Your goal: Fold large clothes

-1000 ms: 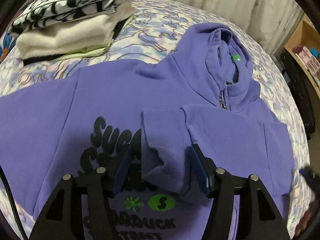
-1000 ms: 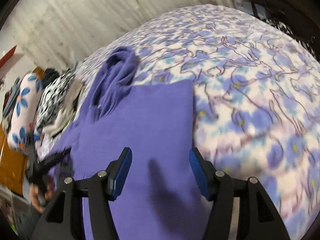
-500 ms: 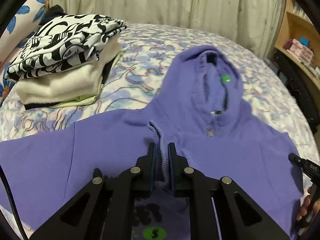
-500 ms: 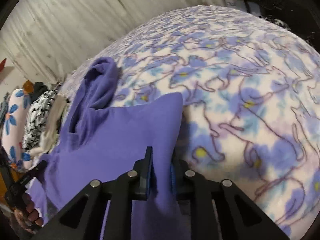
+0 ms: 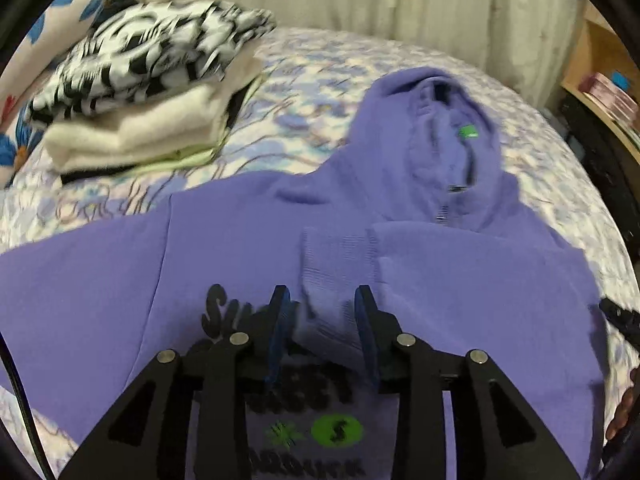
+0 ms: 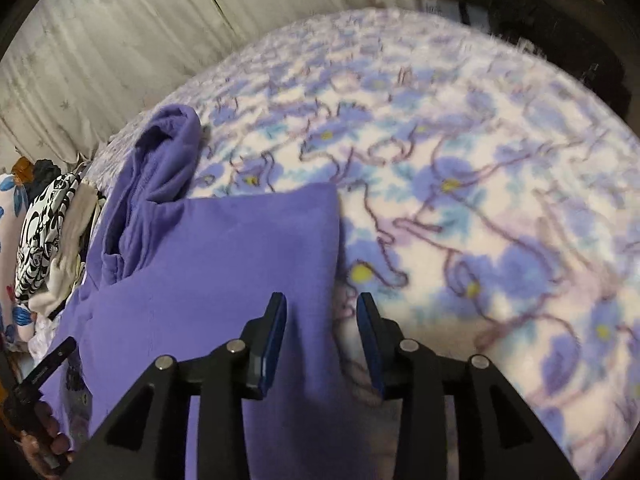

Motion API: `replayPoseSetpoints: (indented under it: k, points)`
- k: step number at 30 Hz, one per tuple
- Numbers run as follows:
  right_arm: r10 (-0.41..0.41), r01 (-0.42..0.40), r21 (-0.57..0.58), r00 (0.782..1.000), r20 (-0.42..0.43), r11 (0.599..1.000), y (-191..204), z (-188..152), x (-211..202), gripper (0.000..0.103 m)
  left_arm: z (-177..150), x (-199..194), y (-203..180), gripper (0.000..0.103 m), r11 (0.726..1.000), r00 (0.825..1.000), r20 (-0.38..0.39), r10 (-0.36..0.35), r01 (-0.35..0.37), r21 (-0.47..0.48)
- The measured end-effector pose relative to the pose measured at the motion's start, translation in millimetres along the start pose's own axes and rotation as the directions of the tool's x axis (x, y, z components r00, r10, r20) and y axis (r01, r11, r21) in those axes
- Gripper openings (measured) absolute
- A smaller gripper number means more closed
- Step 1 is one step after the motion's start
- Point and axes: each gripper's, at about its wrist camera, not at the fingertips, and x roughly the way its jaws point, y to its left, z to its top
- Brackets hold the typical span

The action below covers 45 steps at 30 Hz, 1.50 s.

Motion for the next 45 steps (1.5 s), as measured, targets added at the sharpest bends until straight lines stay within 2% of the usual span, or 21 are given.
replayPoseSetpoints:
  k: [3, 6, 8, 12, 14, 17, 19, 20, 21, 22, 23, 26, 34, 45]
  points:
    - [0.054, -0.053, -0.058, 0.998, 0.011, 0.997, 28, -8, -16, 0.036, -3, -18, -20, 0.032, 0.998, 0.998, 0.0, -0.057, 0.057, 0.028]
    - [0.118, -0.122, -0.121, 0.992, -0.039, 0.985, 63, -22, -18, 0.036, -4, -20, -45, 0.032, 0.996, 0.995, -0.047, -0.087, 0.088, 0.021]
    - [0.16, -0.171, -0.174, 0.984, -0.073, 0.97, 89, -33, -15, 0.036, -7, -18, -60, 0.032, 0.994, 0.993, -0.044, -0.106, 0.107, 0.016]
    - [0.159, -0.185, -0.248, 0.98, -0.123, 0.951, 114, -55, -4, 0.036, -20, 1, -79, 0.032, 0.996, 0.993, -0.081, -0.087, 0.088, 0.019]
    - [0.112, -0.148, -0.259, 0.983, -0.147, 0.954, 107, -61, 6, 0.036, -29, 14, -82, 0.032, 0.998, 0.992, -0.114, -0.051, 0.054, 0.024]
    - [0.065, -0.098, -0.257, 0.989, -0.132, 0.962, 84, -59, 5, 0.036, -36, 16, -82, 0.034, 0.997, 0.995, -0.094, -0.042, 0.048, 0.059]
    - [-0.087, 0.066, -0.275, 0.994, -0.066, 0.959, 57, -57, -2, 0.036, -36, 15, -80, 0.037, 0.997, 0.995, -0.097, -0.036, 0.043, 0.069]
    - [-0.113, 0.097, -0.269, 0.992, -0.046, 0.958, 46, -57, -6, 0.035, -35, 14, -78, 0.037, 0.997, 0.994, -0.1, -0.042, 0.048, 0.062]
    - [-0.079, 0.063, -0.241, 0.995, -0.06, 0.968, 31, -56, -9, 0.026, -35, 14, -75, 0.037, 0.997, 0.994, -0.101, -0.047, 0.053, 0.056]
    - [-0.055, 0.037, -0.214, 0.995, -0.08, 0.976, 19, -56, -11, 0.022, -34, 15, -71, 0.038, 0.997, 0.993, -0.104, -0.053, 0.058, 0.047]
    - [-0.069, 0.051, -0.204, 0.994, -0.081, 0.978, 12, -56, -13, 0.02, -34, 14, -69, 0.038, 0.997, 0.993, -0.107, -0.059, 0.064, 0.04]
    - [-0.106, 0.092, -0.191, 0.992, -0.063, 0.977, 5, -56, -18, 0.022, -34, 14, -67, 0.039, 0.998, 0.993, -0.108, -0.055, 0.059, 0.03]
    - [-0.083, 0.076, -0.123, 0.995, -0.049, 0.989, 11, -64, -32, 0.029, -45, -10, -87, 0.068, 0.995, 0.996, -0.089, 0.006, 0.003, 0.098]
    - [0.025, -0.03, -0.038, 0.994, -0.108, 0.999, 18, -95, -62, 0.029, -73, -67, -85, 0.069, 0.995, 0.998, -0.065, 0.013, -0.007, 0.098]
